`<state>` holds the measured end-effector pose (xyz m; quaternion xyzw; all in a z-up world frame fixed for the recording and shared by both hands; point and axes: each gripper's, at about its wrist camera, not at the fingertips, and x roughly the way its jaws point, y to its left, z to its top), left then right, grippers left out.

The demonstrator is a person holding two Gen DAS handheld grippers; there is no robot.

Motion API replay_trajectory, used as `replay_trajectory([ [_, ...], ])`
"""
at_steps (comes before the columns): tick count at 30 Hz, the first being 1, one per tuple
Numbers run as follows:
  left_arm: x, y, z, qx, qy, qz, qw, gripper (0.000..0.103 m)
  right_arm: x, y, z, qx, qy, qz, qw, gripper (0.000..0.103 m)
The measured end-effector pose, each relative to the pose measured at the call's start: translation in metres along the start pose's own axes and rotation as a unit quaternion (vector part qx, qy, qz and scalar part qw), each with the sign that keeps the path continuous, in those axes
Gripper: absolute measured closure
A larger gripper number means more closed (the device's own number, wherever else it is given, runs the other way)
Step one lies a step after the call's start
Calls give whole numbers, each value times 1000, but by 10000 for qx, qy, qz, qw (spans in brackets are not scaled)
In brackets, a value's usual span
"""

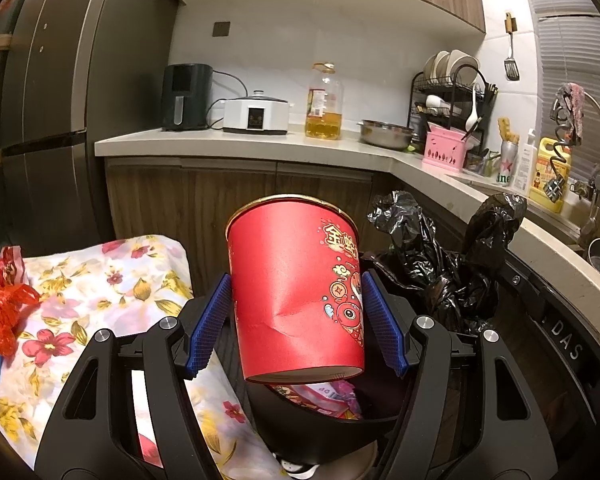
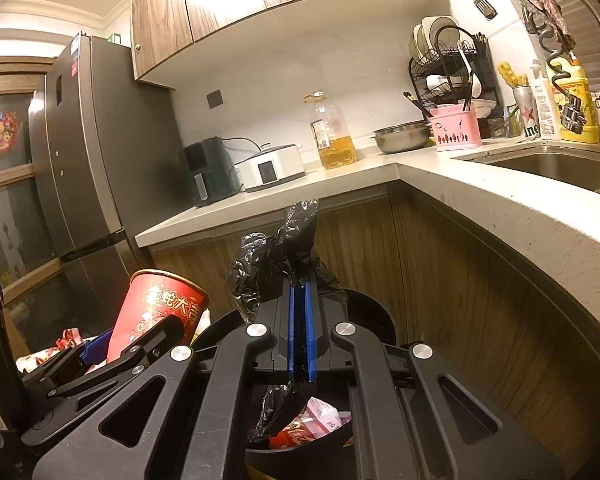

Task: Collect trash
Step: 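Lower into the bin and open both tools to drop cup and bag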

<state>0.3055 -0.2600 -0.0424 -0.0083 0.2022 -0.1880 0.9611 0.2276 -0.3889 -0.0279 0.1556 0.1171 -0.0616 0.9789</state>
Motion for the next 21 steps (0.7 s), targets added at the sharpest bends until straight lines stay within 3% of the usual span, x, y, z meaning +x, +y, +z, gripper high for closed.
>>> replay_trajectory([
  [15,8,2,-3,-62,61,-141,9999,37,11,-2,-3,-71,167,62,9998,97],
  [17,8,2,-4,-67,56,-169,9998,36,11,-3,-4,-26,167,103,9998,79],
  [21,10,4,-5,-82,102,-200,9997,35,11,-8,-3,33,175,70,9998,77],
])
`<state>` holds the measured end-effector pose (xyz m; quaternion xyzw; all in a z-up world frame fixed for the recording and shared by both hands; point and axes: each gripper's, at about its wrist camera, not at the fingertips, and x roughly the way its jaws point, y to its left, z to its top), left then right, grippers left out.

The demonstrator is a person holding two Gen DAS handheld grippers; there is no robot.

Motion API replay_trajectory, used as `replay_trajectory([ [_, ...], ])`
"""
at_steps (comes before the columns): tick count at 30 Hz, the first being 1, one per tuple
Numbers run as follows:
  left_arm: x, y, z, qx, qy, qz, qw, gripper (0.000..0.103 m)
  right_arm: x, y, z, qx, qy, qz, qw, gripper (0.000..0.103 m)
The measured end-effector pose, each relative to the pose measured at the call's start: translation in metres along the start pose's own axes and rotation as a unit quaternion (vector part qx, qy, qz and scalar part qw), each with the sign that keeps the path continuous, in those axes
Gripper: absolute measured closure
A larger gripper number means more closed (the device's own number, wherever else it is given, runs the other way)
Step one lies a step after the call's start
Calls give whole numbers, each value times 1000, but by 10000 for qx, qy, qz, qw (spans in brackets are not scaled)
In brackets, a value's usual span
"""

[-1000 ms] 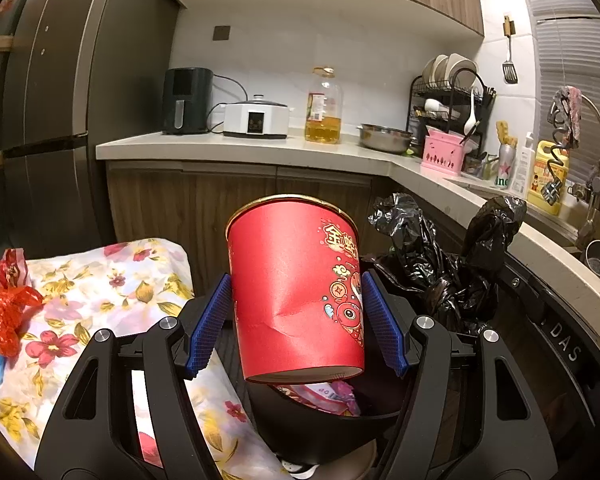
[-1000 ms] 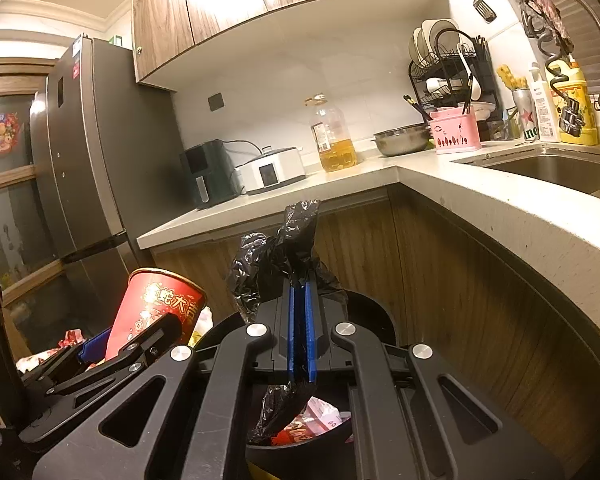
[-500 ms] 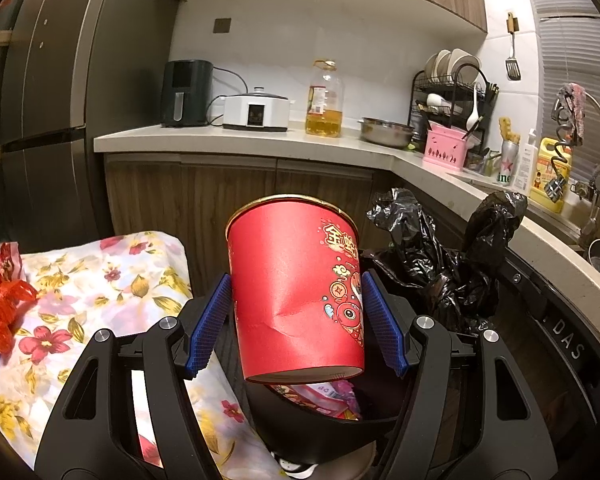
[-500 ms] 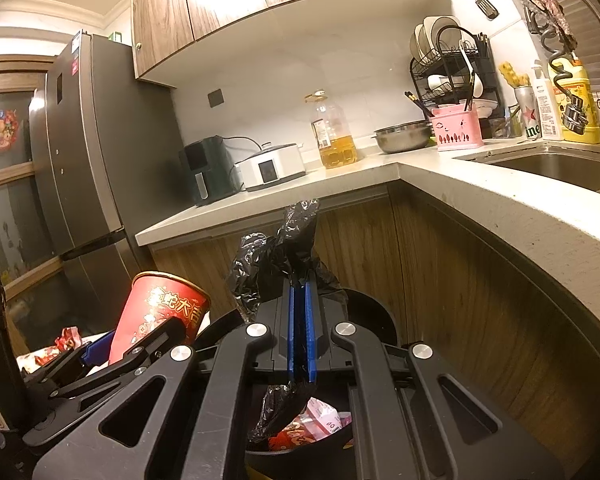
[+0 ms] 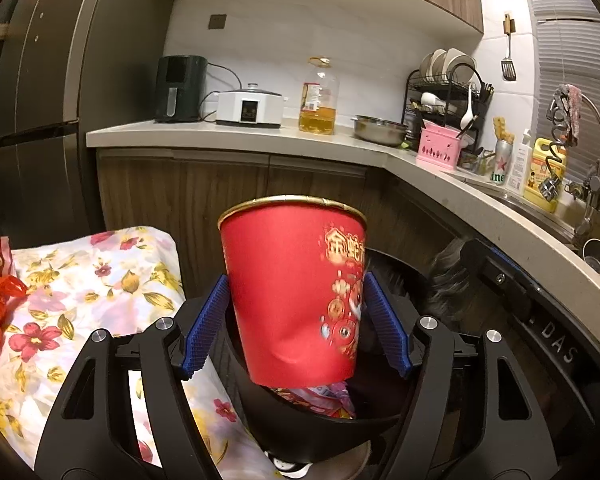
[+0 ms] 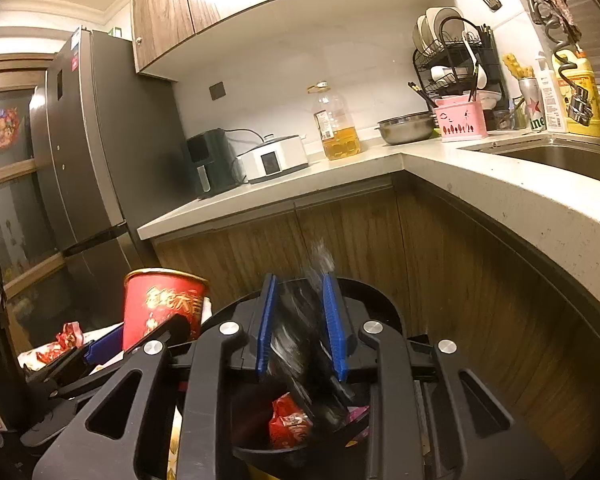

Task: Collect trash
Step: 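Lower into the bin and open both tools to drop cup and bag, then move both tools back to the table toward the black and red bags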

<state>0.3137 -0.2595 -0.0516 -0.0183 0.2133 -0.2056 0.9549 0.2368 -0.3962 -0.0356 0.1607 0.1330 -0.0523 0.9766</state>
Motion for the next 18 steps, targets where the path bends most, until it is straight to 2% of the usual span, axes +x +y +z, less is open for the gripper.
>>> replay_trajectory([
  [3,1,4,-2,-87,35,22,10000,29,0,-2,0,9,26,-44,10000,71],
  [5,1,6,-3,-129,42,42,9999,27,-2,-2,-1,15,12,-59,10000,52],
  [8,-3,9,-5,-157,13,128,9998,23,-6,1,-2,-42,-30,-111,9999,43],
  [14,-21,31,-13,-290,-17,423,9987,18,-12,8,-5,-81,-46,-138,9999,33],
  [18,-37,52,-18,-435,-12,691,9967,16,-13,19,-11,-154,22,-40,9999,31],
])
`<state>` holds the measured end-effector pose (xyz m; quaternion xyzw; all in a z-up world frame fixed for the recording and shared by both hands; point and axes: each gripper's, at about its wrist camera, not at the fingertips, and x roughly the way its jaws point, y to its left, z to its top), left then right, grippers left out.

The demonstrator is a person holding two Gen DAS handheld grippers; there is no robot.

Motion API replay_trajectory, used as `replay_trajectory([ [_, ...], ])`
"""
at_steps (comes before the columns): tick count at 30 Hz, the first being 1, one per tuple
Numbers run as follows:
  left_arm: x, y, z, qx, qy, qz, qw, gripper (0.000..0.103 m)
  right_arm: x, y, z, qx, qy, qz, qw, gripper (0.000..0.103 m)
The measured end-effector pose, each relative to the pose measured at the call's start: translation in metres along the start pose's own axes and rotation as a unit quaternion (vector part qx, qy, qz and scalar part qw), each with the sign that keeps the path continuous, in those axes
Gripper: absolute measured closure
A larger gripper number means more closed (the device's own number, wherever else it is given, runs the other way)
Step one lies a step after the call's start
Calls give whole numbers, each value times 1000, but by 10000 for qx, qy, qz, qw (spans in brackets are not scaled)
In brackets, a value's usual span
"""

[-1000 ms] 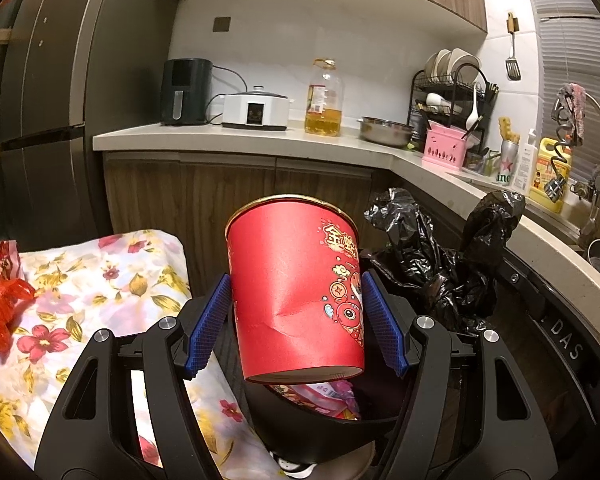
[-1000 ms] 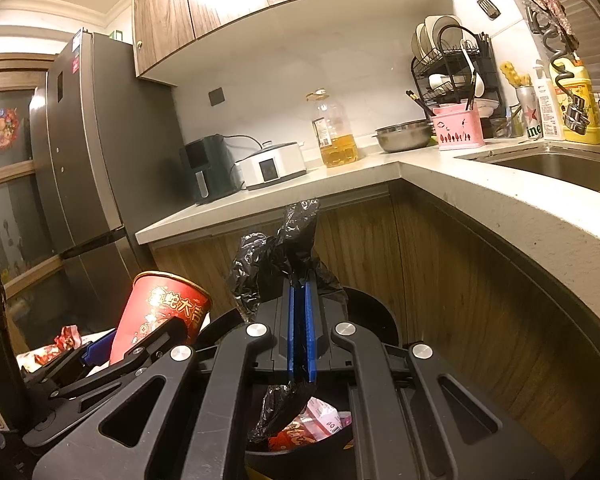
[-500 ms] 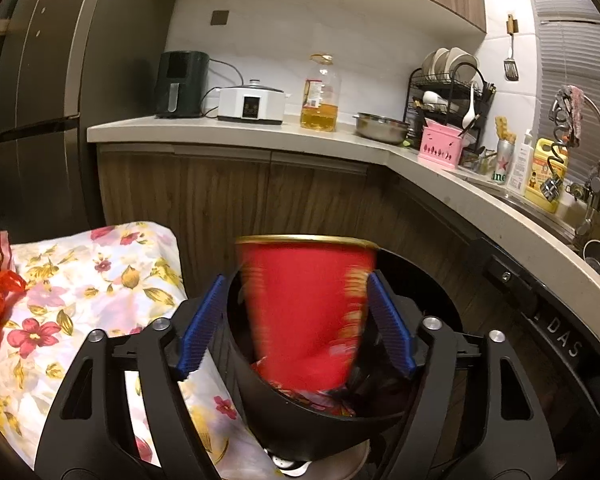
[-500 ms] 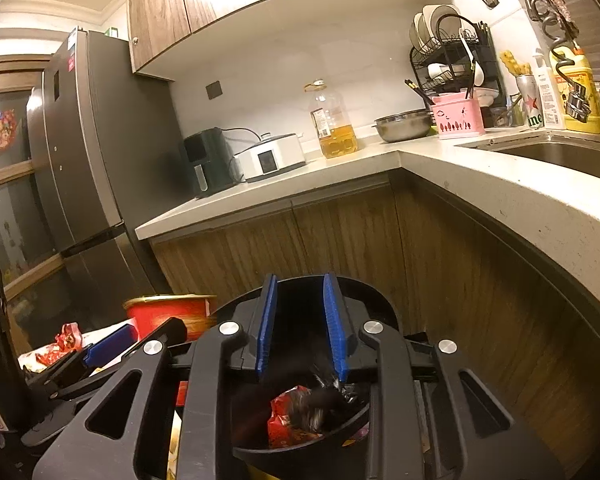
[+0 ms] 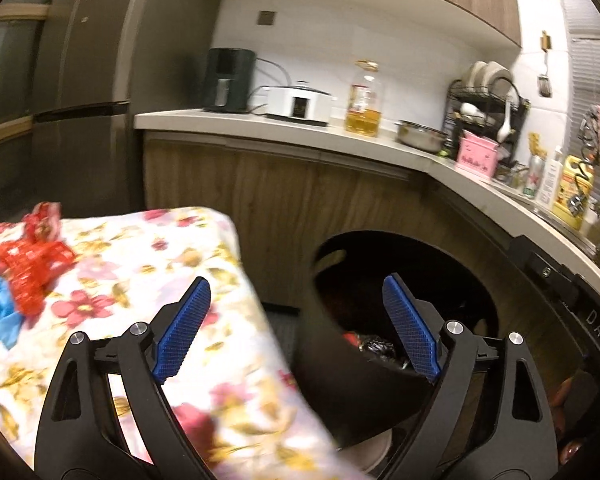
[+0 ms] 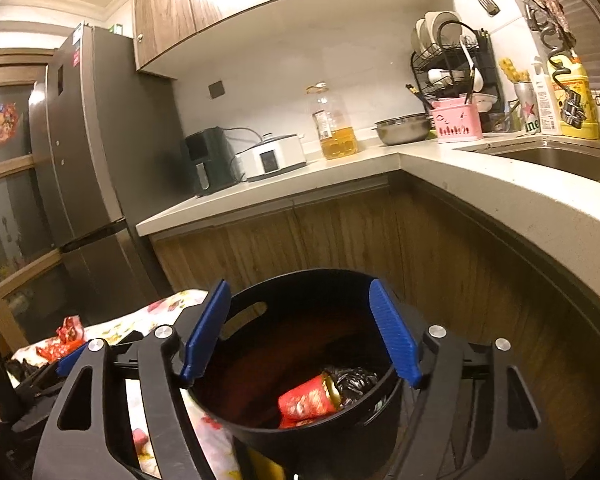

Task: Collect trash
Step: 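Move both tools back to the table toward the black and red bags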

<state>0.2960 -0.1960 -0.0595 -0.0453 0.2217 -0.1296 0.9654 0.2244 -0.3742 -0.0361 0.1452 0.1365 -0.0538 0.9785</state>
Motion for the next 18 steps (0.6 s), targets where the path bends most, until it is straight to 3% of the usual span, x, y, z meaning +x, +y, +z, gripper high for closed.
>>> replay_trajectory([
  [8,-39,58,-7,-159,-194,689,9973,11,-2,37,-15,-168,164,381,9990,26],
  [18,-81,156,-19,-442,-169,1615,9857,10,0,117,-34,-469,278,962,9939,23],
])
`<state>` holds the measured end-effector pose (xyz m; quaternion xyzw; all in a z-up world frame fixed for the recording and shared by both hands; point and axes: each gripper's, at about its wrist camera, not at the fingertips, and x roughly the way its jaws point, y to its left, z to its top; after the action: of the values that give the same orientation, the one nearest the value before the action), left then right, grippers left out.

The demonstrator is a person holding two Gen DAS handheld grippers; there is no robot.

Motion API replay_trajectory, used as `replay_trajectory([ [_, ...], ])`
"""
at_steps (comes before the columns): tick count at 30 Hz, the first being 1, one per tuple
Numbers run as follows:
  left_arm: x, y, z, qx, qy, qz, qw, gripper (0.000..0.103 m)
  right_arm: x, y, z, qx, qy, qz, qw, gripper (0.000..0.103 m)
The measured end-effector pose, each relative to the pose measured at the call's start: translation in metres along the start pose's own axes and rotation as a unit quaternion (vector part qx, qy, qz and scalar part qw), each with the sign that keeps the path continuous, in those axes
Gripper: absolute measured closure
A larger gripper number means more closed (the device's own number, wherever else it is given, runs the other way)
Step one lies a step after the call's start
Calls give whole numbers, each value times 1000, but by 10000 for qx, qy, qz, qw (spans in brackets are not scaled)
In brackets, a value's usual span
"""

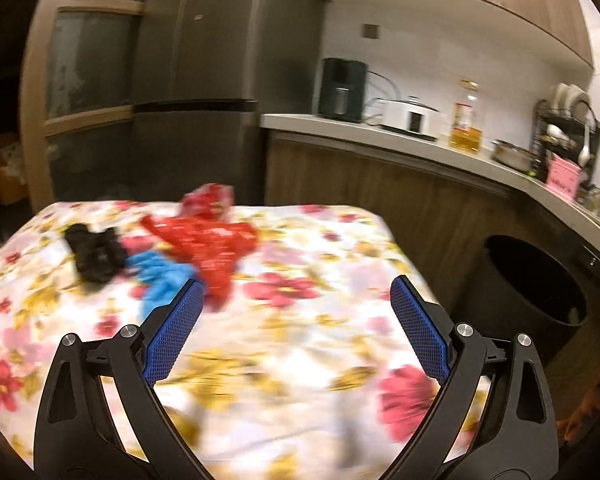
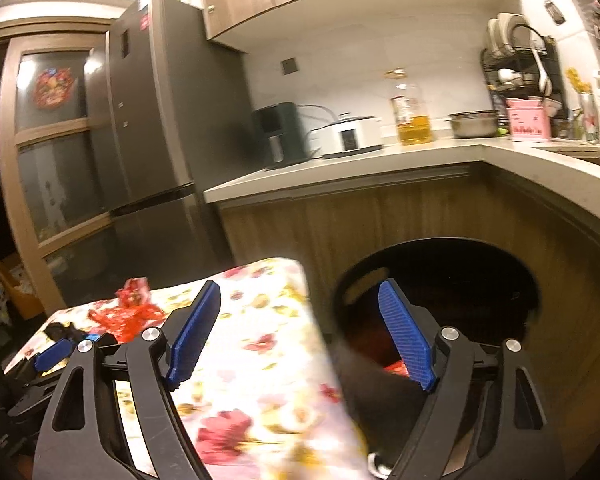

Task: Collect trash
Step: 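Move both tools back to the table toward the black and red bags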

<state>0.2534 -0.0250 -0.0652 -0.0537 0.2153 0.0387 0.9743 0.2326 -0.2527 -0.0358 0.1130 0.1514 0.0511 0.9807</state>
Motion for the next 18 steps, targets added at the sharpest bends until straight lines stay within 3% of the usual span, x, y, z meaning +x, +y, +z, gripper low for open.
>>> replay_trajectory([
  [12,-9,120,10,-467,-160,925,9945,10,38,101,-15,-347,315,723,9963,16],
  [18,1,158,16,-646,-143,1184,9908,10,61,145,-28,-582,421,933,9930,16],
])
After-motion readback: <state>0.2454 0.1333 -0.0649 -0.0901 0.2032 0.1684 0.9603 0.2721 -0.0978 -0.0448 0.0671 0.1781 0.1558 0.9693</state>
